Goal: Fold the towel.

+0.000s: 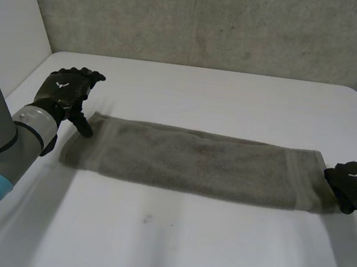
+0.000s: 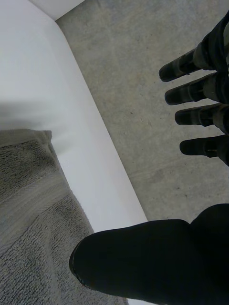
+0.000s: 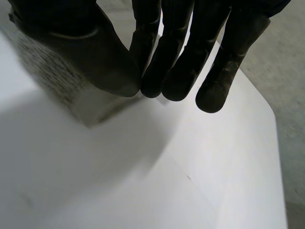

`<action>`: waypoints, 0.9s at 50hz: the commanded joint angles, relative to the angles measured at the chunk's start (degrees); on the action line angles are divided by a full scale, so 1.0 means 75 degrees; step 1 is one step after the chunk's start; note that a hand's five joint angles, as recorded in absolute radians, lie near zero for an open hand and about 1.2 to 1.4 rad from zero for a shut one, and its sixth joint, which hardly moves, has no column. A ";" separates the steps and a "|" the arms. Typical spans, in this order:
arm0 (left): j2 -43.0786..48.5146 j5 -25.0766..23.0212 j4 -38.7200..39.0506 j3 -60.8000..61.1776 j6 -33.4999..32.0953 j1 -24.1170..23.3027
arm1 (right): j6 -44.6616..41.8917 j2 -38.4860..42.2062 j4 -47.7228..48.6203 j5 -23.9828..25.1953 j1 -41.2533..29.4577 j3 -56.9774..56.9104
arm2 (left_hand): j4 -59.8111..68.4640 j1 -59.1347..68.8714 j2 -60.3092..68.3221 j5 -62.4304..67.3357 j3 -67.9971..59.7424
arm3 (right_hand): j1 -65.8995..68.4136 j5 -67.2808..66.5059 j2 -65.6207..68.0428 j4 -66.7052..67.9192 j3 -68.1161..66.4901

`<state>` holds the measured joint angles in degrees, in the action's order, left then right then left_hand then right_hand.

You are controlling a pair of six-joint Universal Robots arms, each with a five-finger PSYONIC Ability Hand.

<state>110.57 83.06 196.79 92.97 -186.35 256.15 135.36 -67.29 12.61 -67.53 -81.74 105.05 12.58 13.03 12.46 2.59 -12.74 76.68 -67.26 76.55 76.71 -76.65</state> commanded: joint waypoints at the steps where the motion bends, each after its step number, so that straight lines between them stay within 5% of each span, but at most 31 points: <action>1: 0.0000 0.0000 0.0000 0.0002 0.0003 0.0007 | 0.0011 0.0124 -0.0088 -0.0090 0.0434 -0.0225 | 0.0156 0.0096 0.0172 0.0154 -0.0134 | 0.0442 -0.0366 0.0459 0.0439 -0.0447; 7: 0.0000 -0.0012 0.0000 0.0037 -0.0009 0.0007 | 0.0070 0.0100 -0.0204 0.0027 0.0516 -0.0214 | 0.0156 0.0096 0.0172 0.0154 -0.0134 | 0.0442 -0.0366 0.0459 0.0439 -0.0447; 8: 0.0000 -0.0012 0.0000 0.0049 -0.0009 0.0007 | 0.0105 0.0077 -0.0251 0.0178 0.0516 -0.0179 | 0.0156 0.0096 0.0172 0.0154 -0.0134 | -0.2414 0.2491 -0.2397 -0.2417 0.2409; 9: 0.0000 -0.0012 0.0000 0.0049 -0.0009 0.0007 | 0.0105 0.0077 -0.0252 0.0180 0.0516 -0.0178 | 0.0156 0.0096 0.0172 0.0154 -0.0134 | -0.2443 0.2519 -0.2426 -0.2446 0.2438; 10: 0.0000 -0.0012 0.0000 0.0049 -0.0009 0.0007 | 0.0128 0.0042 -0.0275 0.0423 0.0516 -0.0109 | 0.0156 0.0096 0.0172 0.0154 -0.0134 | -0.6973 0.7049 -0.6955 -0.6976 0.6968; 12: 0.0000 -0.0012 0.0000 0.0049 -0.0009 0.0007 | 0.0163 0.0042 -0.0287 0.0751 0.0516 -0.0050 | 0.0133 0.0074 0.0150 0.0132 -0.0112 | -0.8173 0.8249 -0.8156 -0.8176 0.8168; 16: 0.0000 -0.0012 0.0000 0.0049 -0.0009 0.0007 | 0.0456 -0.0005 -0.0439 0.1665 0.0563 0.0044 | 0.0111 0.0051 0.0127 0.0110 -0.0090 | -0.8073 0.8149 -0.8056 -0.8076 0.8068; 23: 0.0000 -0.0012 0.0000 0.0049 0.0003 0.0007 | 0.0492 -0.0029 -0.0522 0.1984 0.0575 0.0080 | 0.0111 0.0051 0.0127 0.0109 -0.0089 | -0.6911 0.6988 -0.6894 -0.6914 0.6906; 36: 0.0000 -0.0024 0.0000 0.0073 -0.0009 -0.0016 | 0.0410 0.0440 -0.0451 0.1832 0.0551 -0.0096 | 0.0088 0.0029 0.0105 0.0087 -0.0067 | -0.3340 0.3417 -0.3323 -0.3343 0.3335; 38: 0.0000 -0.0035 0.0000 0.0096 -0.0009 -0.0016 | 0.0410 0.0440 -0.0439 0.1762 0.0551 -0.0131 | 0.0088 0.0029 0.0105 0.0087 -0.0067 | -0.2398 0.2475 -0.2381 -0.2401 0.2393; 40: 0.0000 -0.0035 0.0000 0.0096 -0.0009 -0.0016 | 0.0398 0.0429 -0.0439 0.1575 0.0574 -0.0213 | 0.0088 0.0029 0.0105 0.0087 -0.0067 | 0.0429 -0.0352 0.0446 0.0426 -0.0434; 45: 0.0000 -0.0035 0.0000 0.0096 -0.0009 -0.0005 | 0.0410 0.0277 -0.0381 0.0944 0.0796 -0.0458 | 0.0088 0.0029 0.0105 0.0087 -0.0067 | 0.0442 -0.0366 0.0459 0.0439 -0.0447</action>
<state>110.57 82.81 196.79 93.66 -186.42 256.03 138.39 -64.12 9.35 -55.57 -77.39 103.57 12.40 12.56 12.29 2.47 -12.45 75.45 -66.48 75.41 76.68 -76.51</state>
